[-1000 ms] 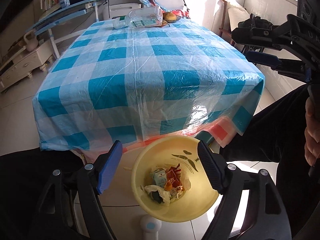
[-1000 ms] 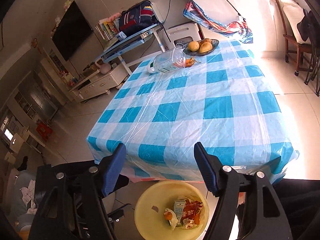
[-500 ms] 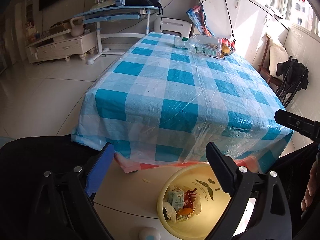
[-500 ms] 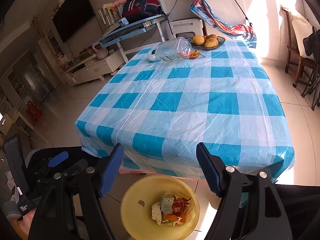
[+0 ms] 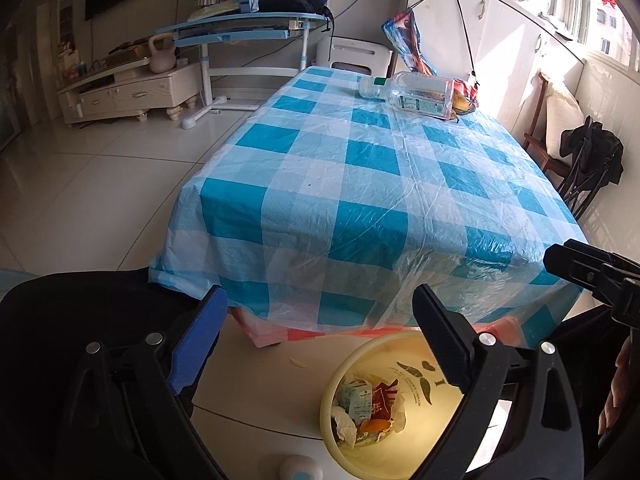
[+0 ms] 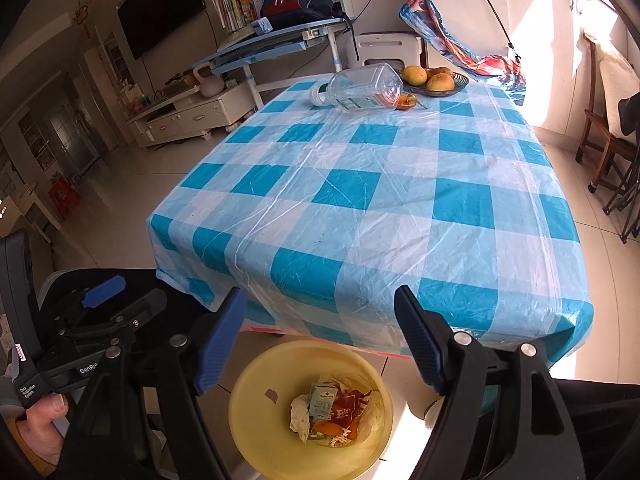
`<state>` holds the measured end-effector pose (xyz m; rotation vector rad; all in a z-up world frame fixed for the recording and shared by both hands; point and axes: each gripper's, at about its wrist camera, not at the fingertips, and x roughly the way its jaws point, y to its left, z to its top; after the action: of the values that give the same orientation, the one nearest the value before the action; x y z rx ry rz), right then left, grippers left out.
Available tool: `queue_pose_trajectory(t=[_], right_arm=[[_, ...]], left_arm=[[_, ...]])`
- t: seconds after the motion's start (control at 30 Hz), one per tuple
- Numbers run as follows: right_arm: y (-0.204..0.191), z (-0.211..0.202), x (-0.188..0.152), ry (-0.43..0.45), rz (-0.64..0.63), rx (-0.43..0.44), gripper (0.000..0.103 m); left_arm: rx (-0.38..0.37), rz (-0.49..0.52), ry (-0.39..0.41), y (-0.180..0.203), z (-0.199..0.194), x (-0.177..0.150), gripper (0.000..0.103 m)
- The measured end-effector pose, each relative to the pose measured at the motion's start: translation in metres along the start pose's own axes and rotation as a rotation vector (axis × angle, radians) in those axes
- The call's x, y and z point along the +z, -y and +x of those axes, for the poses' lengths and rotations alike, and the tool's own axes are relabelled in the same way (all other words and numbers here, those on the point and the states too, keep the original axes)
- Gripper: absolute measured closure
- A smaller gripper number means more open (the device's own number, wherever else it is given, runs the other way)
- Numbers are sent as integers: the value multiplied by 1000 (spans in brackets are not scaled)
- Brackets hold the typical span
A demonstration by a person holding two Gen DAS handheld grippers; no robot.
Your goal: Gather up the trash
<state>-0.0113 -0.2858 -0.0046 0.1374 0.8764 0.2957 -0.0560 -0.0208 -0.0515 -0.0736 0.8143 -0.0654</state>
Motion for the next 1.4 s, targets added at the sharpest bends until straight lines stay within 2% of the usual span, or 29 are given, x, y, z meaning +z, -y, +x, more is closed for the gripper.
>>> queue_pose_trajectory(t=[0.6, 0.73, 0.9, 1.1, 1.23, 1.4], right_arm=[[-12, 6, 0, -23, -47, 23, 27], [-17, 6, 13, -22, -76, 49, 27], [-16, 4, 52, 2, -170, 36, 26], [0, 20, 129, 14, -247, -3, 23], [2, 56, 175, -27, -331, -53, 23], [-13, 121, 212, -125, -532, -135, 23]], left_arm=[[18, -23, 17, -5, -1, 1, 12], [18, -32, 25, -4, -4, -1, 12], [3, -9, 34, 1, -6, -1, 12], [-22, 21, 40, 13, -4, 0, 12], [-38, 18, 32, 15, -1, 2, 12], [-59, -31, -11, 7, 12, 7, 11]])
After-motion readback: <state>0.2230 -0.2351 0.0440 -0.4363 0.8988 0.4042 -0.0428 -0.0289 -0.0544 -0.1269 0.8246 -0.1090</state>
